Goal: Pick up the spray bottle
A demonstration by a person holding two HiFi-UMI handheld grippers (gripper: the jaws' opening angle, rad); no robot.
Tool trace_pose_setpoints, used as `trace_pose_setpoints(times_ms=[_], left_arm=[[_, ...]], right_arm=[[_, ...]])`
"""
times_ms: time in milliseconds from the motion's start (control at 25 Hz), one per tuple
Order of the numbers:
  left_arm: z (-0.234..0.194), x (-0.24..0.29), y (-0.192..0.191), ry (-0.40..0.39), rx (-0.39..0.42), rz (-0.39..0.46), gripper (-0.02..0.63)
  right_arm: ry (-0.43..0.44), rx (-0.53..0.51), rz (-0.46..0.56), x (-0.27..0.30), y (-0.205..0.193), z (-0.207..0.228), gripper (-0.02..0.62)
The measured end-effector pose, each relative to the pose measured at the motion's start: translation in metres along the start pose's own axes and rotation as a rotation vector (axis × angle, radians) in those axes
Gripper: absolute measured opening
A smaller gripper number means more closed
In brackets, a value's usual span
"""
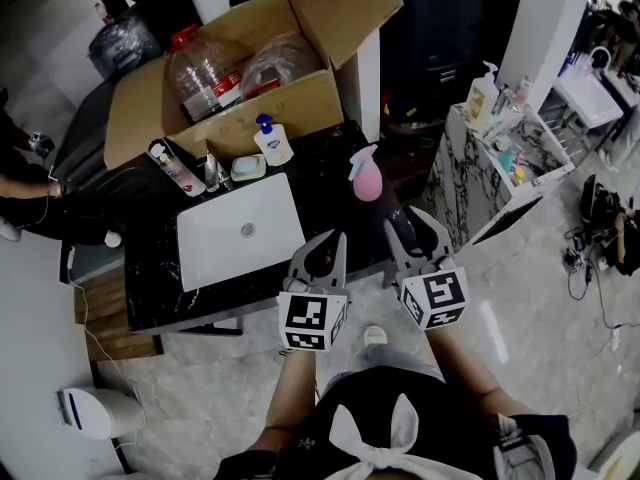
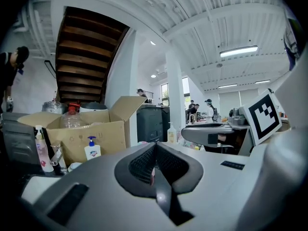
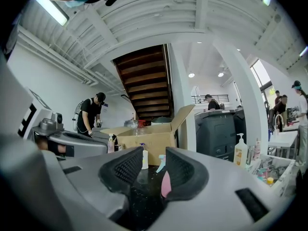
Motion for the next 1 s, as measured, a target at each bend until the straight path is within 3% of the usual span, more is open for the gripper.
trace_pose_setpoints(times_ms=[400, 1000], left_arm=[[-0.013, 0.026, 0.005, 0.057, 0.0, 0.004, 0.026], [-0.023, 0.046, 0.0, 0.058, -0.01, -0.022, 0.026]], right_arm=[[0.049, 0.005, -0.005, 0.031, 0.002, 0.021, 0.21], [0.056, 0.029, -0.048, 0.055, -0.01, 0.034, 0.215]])
Point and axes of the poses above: the fingertips, and each gripper's own axes: x forward along the fingers, z to its right, y out of its top, the point moved 3 cm from there along -x, backward along the fingers, and after that the axes turned 15 degrees about x, right-handed, at the moved point
